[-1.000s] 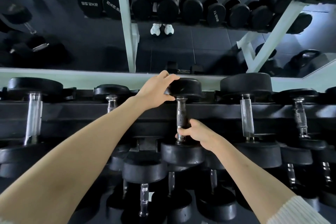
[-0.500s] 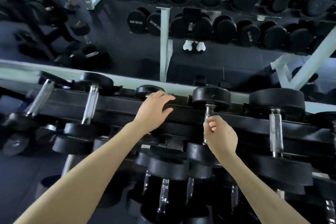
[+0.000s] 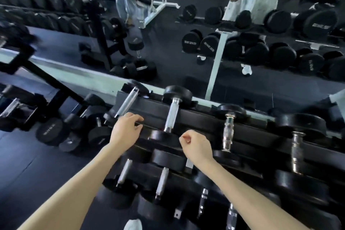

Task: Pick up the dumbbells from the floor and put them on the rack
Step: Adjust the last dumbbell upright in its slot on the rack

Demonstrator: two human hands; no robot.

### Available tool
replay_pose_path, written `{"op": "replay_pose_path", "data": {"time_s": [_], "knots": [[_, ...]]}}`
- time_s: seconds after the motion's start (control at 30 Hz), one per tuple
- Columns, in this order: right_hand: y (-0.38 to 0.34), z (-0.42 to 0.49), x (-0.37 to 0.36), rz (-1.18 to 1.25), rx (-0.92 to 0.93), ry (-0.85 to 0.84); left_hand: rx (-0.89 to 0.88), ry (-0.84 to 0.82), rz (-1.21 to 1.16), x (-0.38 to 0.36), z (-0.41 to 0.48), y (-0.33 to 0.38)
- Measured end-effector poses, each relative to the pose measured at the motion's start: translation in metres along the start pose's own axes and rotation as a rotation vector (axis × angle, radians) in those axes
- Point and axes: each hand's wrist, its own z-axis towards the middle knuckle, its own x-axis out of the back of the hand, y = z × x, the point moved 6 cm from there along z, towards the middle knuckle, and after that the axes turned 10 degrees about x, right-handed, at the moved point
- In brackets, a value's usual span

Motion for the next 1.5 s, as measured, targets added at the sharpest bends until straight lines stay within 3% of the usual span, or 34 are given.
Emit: {"op": "replay_pose_path", "data": {"time_s": [0.27,0.53,0.67,0.83,0.97,1.13,1.5], "knots": [[-0.111,0.080,-0.120,0.157,-0.091,0.099,0.037,-0.038,-0.136,0.048,0.113,-0.110],[-0.112,0.150,-0.200,0.515,-0.411,0.077,-0.215,-0.204,-0.156,0.029,0.203,-0.091],[-0.101,0.179,-0.208,0.566,-0.476,0.086,-0.300,-0.245,-0.157,0.014,0.237,-0.074],[-0.100,0.203,-0.228,0.843,-0.546,0.072,-0.391,-0.411,-0.124,-0.010,0.257,-0.055],[-0.095,0.213,-0.233,0.935,-0.489,0.074,-0.462,-0.418,-0.144,-0.014,0.265,-0.048],[-0.095,0.217,-0.235,1.017,-0.491,0.063,-0.430,-0.427,-0.177,-0.006,0.271,-0.054],[-0.086,0.215,-0.229,0.898,-0.466,-0.007,-0.380,-0.383,-0.154,-0.006,0.267,-0.060]]}}
